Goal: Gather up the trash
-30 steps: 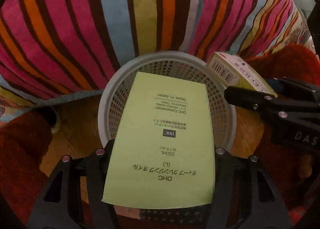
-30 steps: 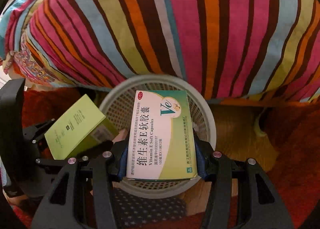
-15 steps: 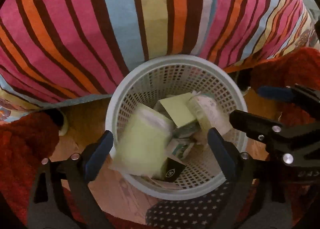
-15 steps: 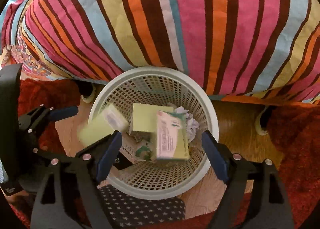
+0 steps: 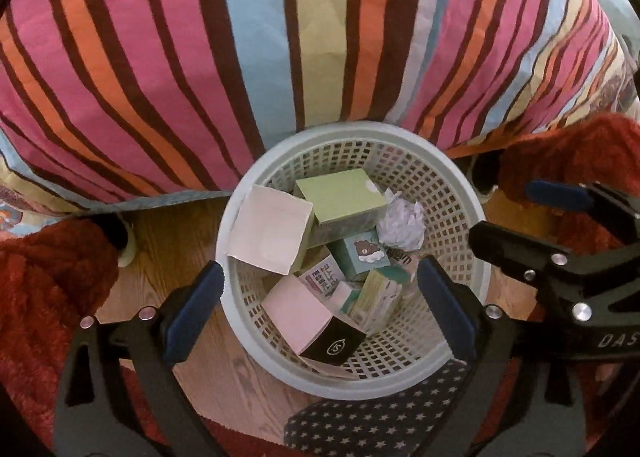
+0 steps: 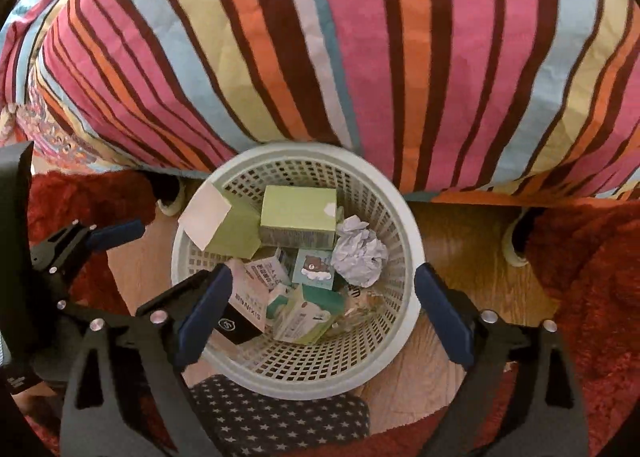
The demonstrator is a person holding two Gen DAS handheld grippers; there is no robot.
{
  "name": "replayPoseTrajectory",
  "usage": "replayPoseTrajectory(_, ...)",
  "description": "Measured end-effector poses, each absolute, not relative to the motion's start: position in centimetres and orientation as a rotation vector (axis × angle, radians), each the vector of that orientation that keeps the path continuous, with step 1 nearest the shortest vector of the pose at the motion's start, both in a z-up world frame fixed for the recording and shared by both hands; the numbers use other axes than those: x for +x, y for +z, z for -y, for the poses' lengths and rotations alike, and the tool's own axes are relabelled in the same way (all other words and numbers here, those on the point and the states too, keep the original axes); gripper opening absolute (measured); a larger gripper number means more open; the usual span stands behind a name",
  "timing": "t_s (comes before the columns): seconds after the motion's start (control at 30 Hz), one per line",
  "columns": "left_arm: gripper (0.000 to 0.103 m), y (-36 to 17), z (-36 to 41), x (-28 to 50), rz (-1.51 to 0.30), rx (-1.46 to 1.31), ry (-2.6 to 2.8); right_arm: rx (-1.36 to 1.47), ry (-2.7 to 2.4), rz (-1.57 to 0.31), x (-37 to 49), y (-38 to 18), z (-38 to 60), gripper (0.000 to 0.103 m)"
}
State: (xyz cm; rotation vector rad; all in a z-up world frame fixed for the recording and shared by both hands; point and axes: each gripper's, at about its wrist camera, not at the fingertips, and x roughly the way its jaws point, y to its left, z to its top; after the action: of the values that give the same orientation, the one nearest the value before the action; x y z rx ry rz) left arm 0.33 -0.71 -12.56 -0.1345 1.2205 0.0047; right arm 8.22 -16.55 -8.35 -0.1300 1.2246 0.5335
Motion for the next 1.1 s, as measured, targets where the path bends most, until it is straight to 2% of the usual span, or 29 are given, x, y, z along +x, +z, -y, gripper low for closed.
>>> replayPoseTrajectory(0.2, 0.094, -8.8, 0.1, 1.1, -1.148, -0.128, 0.049, -0.063, 0.496, -1.193, 9.0, -5.7, 17.4, 0.088)
replayPoseTrajectory(0.3, 0.094, -6.0, 0.2, 1.4, -1.083, -0.091, 0.073, -0.035, 0.468, -1.162, 9.2, -3.6, 17.7, 0.095)
replayPoseTrajectory(0.6, 0.094, -0.2, -0.2, 2.1, -0.992, -0.105, 0.101, 0.02, 0.411, -1.075, 9.1, 2.0, 19.1, 0.095)
replayPoseTrajectory(1.1, 0.094, 2.9, 0.7, 0.2, -0.928, -0.097, 0.141, -0.032, 0.336, -1.039, 8.0, 2.2, 19.9, 0.095)
